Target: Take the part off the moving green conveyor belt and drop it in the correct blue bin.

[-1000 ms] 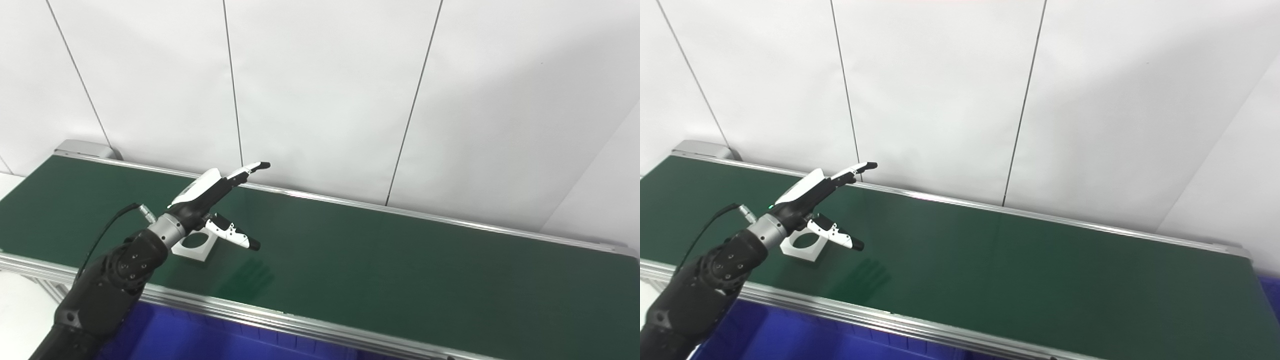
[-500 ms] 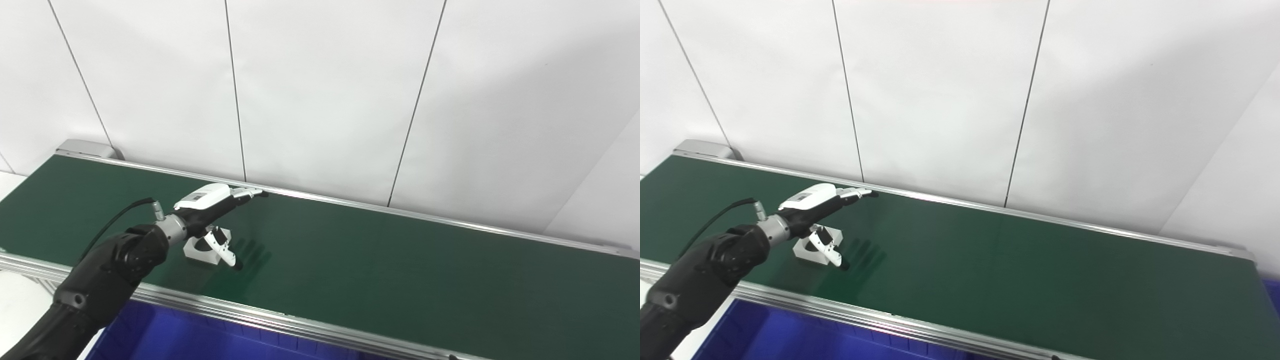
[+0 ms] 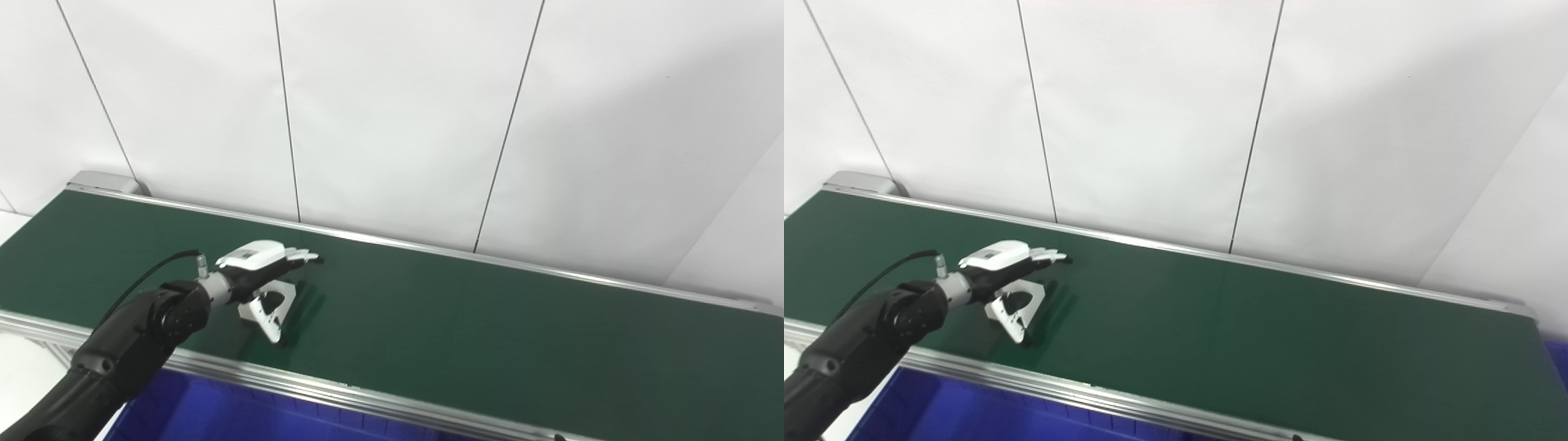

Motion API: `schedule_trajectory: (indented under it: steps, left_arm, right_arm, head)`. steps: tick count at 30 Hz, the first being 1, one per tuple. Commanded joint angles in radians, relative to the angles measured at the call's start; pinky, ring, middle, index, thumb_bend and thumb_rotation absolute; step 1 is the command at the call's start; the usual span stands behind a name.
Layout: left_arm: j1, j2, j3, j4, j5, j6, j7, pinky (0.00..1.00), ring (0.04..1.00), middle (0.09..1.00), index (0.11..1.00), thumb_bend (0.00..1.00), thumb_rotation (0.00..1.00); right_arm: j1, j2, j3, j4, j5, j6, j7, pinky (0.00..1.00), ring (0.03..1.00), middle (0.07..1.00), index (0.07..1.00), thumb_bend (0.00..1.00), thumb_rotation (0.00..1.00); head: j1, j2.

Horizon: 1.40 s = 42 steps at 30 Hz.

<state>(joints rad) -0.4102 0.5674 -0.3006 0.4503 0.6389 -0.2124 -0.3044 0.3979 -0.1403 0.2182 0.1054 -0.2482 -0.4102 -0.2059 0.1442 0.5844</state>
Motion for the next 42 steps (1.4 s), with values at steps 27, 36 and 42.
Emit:
schedule_trajectory:
  steps: [27,36,42]
  left_arm:
    - [-0.036,-0.067,0.004,0.073,-0.024,-0.019,0.156,0.49,0.53,0.485,0.548,0.52,0.0]
    - [-0.03,-0.12,-0.01,0.109,-0.027,-0.069,0.231,0.44,0.498,0.463,0.519,0.51,0.0]
    - [-0.028,-0.114,-0.012,0.1,-0.038,-0.048,0.201,0.47,0.518,0.473,0.513,0.51,0.0]
  right_arm:
    - [0.02,0.008,-0.028,-0.054,0.005,-0.056,0.011,0.7,0.898,0.912,0.967,0.79,0.45]
    - [0.032,0.016,-0.032,-0.064,0.003,-0.055,0.013,0.78,0.904,0.916,0.973,0.79,0.47]
    - [0.03,0.021,-0.035,-0.064,-0.018,-0.057,0.003,0.65,0.884,0.91,0.969,0.8,0.48]
  head:
    - [0.008,0.021]
    - [0.011,0.031]
    - [0.009,0.033]
